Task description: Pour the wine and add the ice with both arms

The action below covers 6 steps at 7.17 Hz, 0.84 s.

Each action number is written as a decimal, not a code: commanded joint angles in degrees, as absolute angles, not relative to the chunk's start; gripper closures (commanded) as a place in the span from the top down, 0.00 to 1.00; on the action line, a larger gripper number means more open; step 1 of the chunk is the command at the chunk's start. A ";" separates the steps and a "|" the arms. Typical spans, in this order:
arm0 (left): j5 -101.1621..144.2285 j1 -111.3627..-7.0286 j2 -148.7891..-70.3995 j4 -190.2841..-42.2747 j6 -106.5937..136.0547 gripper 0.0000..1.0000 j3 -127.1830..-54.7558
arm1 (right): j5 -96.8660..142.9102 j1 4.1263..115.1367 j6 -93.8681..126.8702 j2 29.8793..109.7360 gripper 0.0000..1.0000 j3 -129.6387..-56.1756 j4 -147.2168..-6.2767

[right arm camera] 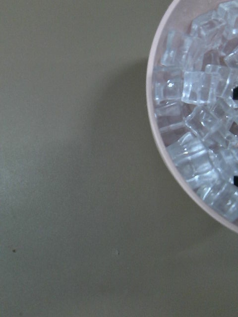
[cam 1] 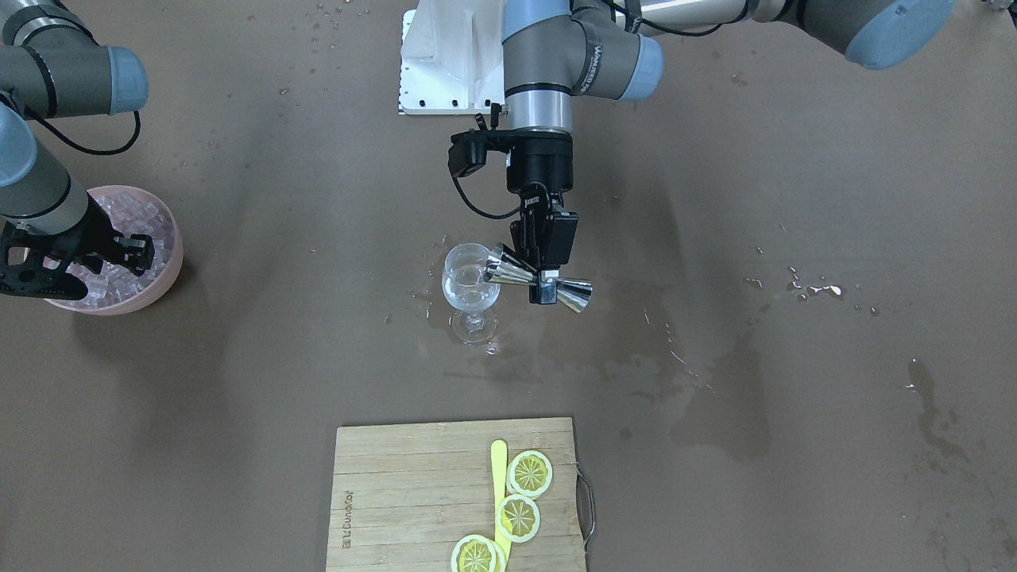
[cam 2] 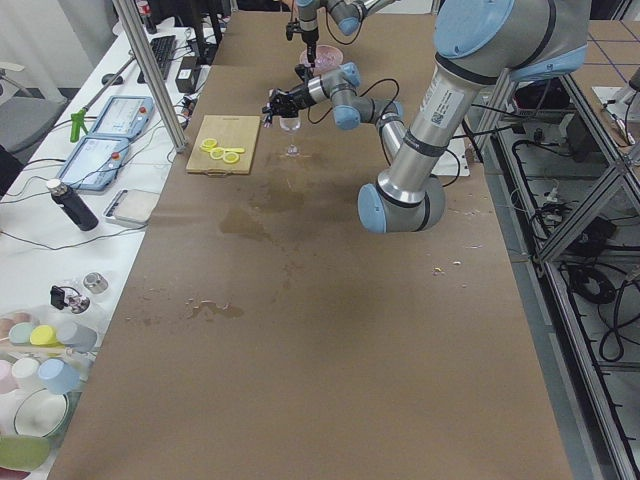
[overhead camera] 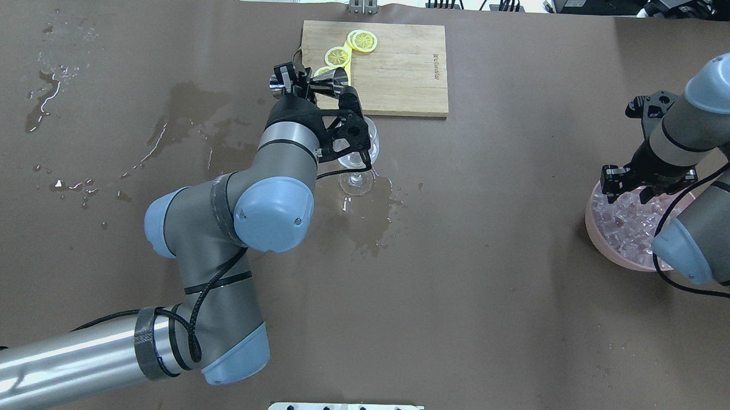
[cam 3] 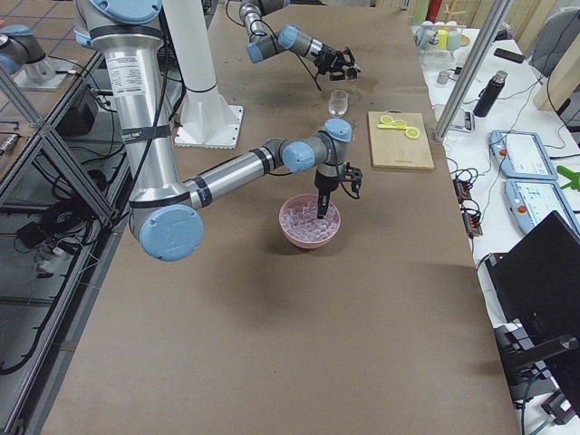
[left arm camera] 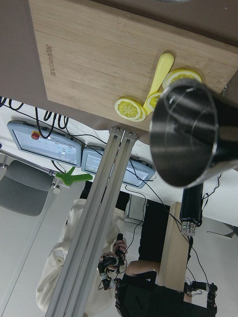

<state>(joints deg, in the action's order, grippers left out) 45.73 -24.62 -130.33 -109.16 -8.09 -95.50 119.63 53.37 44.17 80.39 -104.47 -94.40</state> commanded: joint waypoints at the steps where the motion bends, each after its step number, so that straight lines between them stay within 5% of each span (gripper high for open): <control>1: 43.69 -23.99 -130.52 -109.25 -11.67 0.00 -95.54 | 119.62 53.70 44.12 80.42 0.61 -105.46 -94.39; 6: 39.91 -22.15 -129.99 -109.25 -15.20 0.00 -95.54 | 119.71 53.70 44.74 79.37 0.61 -106.00 -94.48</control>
